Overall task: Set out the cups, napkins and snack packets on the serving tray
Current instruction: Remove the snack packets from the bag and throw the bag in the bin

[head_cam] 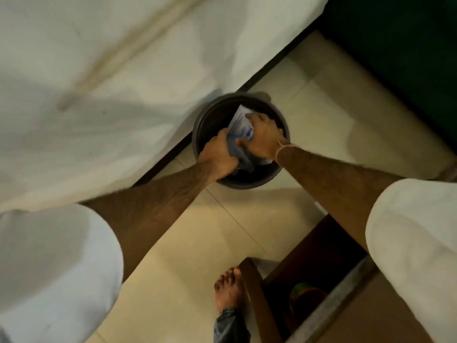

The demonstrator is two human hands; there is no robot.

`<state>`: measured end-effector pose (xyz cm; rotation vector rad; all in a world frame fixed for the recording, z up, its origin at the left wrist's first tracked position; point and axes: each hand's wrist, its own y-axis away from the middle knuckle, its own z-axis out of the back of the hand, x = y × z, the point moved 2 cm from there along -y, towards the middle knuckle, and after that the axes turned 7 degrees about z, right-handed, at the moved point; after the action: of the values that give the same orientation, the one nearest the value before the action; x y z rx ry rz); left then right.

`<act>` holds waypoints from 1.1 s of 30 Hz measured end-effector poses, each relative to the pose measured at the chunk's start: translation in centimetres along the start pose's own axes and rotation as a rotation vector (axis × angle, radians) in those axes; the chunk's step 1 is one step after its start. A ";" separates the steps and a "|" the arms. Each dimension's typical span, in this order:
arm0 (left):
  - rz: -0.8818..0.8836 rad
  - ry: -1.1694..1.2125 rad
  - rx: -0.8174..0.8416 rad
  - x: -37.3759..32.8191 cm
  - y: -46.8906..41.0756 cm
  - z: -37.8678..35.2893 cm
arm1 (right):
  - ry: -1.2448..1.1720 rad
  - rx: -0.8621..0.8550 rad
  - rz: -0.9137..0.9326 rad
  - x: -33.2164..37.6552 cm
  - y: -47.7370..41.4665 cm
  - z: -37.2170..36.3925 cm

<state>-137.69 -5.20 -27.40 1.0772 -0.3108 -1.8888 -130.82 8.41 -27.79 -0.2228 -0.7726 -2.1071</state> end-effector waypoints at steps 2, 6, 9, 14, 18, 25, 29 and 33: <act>-0.035 -0.024 -0.008 -2.4 1.4 2.2 | -0.021 -0.063 0.028 1.3 1.5 3.4; -0.161 -0.036 -0.120 -8.8 4.5 7.8 | -0.080 -0.150 0.038 4.1 4.7 11.7; -0.226 -0.095 -0.172 -14.6 7.8 12.5 | -0.109 -0.243 0.046 6.3 8.2 19.2; -0.326 -0.123 -0.308 -24.7 14.6 20.7 | -0.107 -0.405 0.051 9.0 14.8 32.5; -0.427 -0.050 -0.348 -33.6 21.2 27.0 | -0.057 -0.518 0.088 10.6 21.2 43.6; -0.629 -0.012 -0.495 -48.3 34.5 34.2 | 0.000 -0.723 0.122 13.3 35.0 60.9; -0.720 -0.007 -0.583 -55.7 42.5 35.7 | 0.035 -0.836 0.151 14.4 44.4 68.3; -0.785 -0.023 -0.642 -61.6 50.1 35.6 | 0.077 -0.944 0.141 14.6 53.8 72.7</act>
<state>-123.57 9.47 57.22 0.7669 0.7773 -2.4157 -106.26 18.53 59.85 -0.6642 0.3293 -2.1762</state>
